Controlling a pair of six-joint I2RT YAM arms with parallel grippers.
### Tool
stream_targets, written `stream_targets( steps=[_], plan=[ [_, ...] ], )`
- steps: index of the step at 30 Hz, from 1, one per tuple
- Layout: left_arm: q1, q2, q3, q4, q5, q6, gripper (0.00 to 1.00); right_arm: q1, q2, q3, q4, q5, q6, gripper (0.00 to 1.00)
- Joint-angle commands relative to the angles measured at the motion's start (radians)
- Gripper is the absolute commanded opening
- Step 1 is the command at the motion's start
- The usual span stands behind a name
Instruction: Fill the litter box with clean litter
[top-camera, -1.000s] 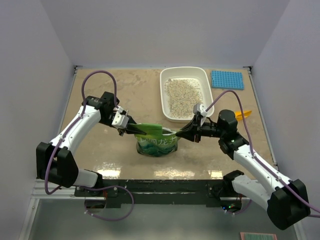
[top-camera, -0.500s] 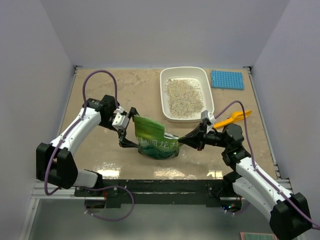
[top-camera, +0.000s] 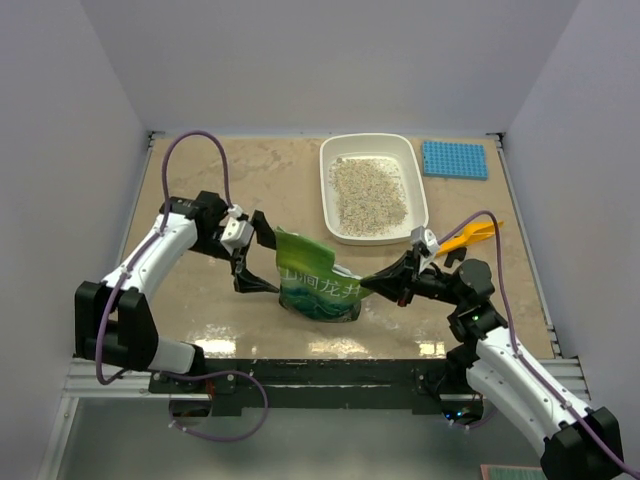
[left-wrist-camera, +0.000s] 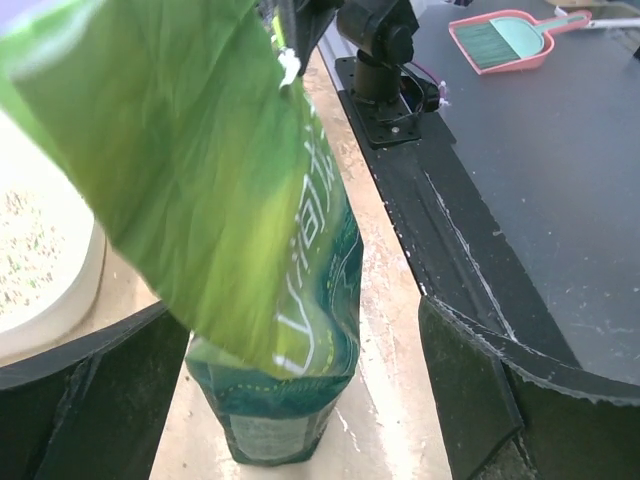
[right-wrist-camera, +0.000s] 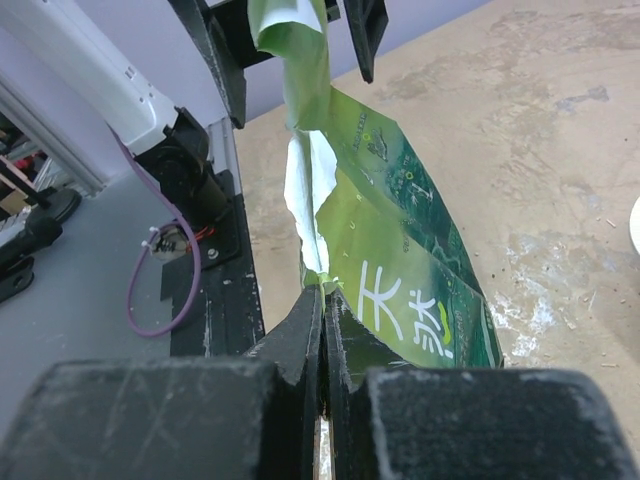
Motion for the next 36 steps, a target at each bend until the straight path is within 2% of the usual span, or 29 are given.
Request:
stream_targets(
  steps=[1,7,12,15,17,20,24,26,30,33,36],
  plan=[
    [0.033,0.071,0.054,0.000,0.245,-0.059,1.00,0.001,-0.040,0.004,0.088,0.043,0.023,0.00],
    [0.058,0.149,0.122,-0.003,0.244,-0.139,1.00,0.001,-0.057,0.020,0.046,0.052,-0.002,0.00],
    [0.062,0.258,0.217,-0.003,0.215,-0.299,1.00,0.001,-0.042,0.024,0.053,0.041,0.000,0.00],
    [0.059,0.188,0.220,-0.005,0.150,-0.209,1.00,0.001,-0.042,0.026,0.048,0.040,-0.006,0.00],
    [0.061,0.126,0.191,-0.003,0.152,-0.103,1.00,0.000,-0.046,0.020,0.056,0.043,-0.005,0.00],
    [0.073,0.057,0.197,-0.003,0.170,-0.064,1.00,0.001,-0.043,0.012,0.065,0.046,0.000,0.00],
    [0.163,-0.062,0.197,-0.003,0.236,-0.024,1.00,0.001,-0.049,0.011,0.062,0.055,-0.003,0.00],
    [0.200,-0.101,0.256,-0.003,0.239,-0.046,1.00,0.003,-0.048,0.012,0.062,0.061,-0.003,0.00],
    [0.324,-0.086,0.407,-0.002,0.241,-0.147,1.00,0.001,-0.042,0.023,0.045,0.069,-0.016,0.00],
    [0.407,-0.055,0.428,-0.002,0.242,-0.168,1.00,0.001,-0.048,0.020,0.040,0.076,-0.016,0.00],
    [0.434,-0.055,0.453,-0.002,0.241,-0.164,1.00,0.001,-0.057,0.014,0.034,0.081,-0.019,0.00]
  ],
)
